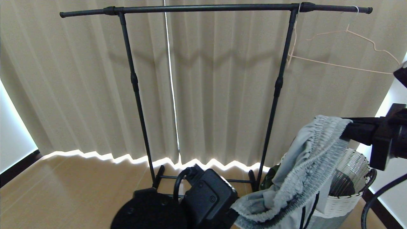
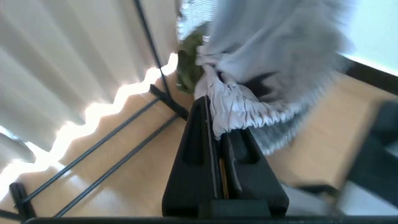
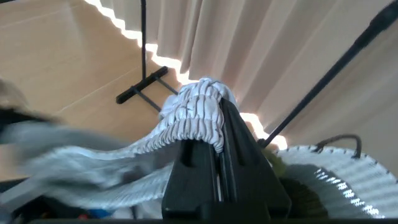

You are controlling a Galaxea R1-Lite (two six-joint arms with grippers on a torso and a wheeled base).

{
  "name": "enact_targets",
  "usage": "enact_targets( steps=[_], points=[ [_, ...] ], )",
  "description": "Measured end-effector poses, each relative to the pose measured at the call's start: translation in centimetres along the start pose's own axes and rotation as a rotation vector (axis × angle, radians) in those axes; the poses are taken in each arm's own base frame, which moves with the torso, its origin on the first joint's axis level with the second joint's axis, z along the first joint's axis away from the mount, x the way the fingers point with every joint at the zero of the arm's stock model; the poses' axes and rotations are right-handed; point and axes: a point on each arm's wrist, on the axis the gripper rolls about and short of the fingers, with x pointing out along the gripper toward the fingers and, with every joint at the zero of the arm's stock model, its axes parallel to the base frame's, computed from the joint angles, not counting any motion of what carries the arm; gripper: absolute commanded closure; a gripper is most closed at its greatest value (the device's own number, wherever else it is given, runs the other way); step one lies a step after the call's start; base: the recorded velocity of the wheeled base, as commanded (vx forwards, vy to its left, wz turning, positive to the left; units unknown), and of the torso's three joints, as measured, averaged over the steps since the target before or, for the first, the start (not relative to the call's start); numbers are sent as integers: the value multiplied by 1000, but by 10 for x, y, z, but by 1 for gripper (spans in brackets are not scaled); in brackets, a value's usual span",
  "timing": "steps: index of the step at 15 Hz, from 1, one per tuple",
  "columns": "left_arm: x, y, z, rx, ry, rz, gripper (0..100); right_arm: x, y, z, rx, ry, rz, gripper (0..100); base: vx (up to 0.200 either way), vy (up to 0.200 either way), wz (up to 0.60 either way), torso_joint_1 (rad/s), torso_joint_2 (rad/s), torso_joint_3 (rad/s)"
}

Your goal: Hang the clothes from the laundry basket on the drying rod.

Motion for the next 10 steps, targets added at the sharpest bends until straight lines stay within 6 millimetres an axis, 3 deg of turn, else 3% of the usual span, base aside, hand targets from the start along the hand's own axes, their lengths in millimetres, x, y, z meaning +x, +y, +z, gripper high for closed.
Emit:
enact_targets(
  steps=[4, 6, 10],
  points=[
    [-48, 27, 30, -5, 2, 6, 100, 30, -3, 9, -2, 33, 14, 100, 0, 0, 0, 0, 0, 0],
    [-62, 40, 48, -8, -27, 48, 100, 38, 0, 14, -9, 31, 33, 100, 0, 0, 0, 0, 0, 0],
    [-87, 80, 93, -18, -36, 206, 100, 50, 0, 44, -22, -43, 45, 100, 0, 0, 0, 0, 0, 0]
  ],
)
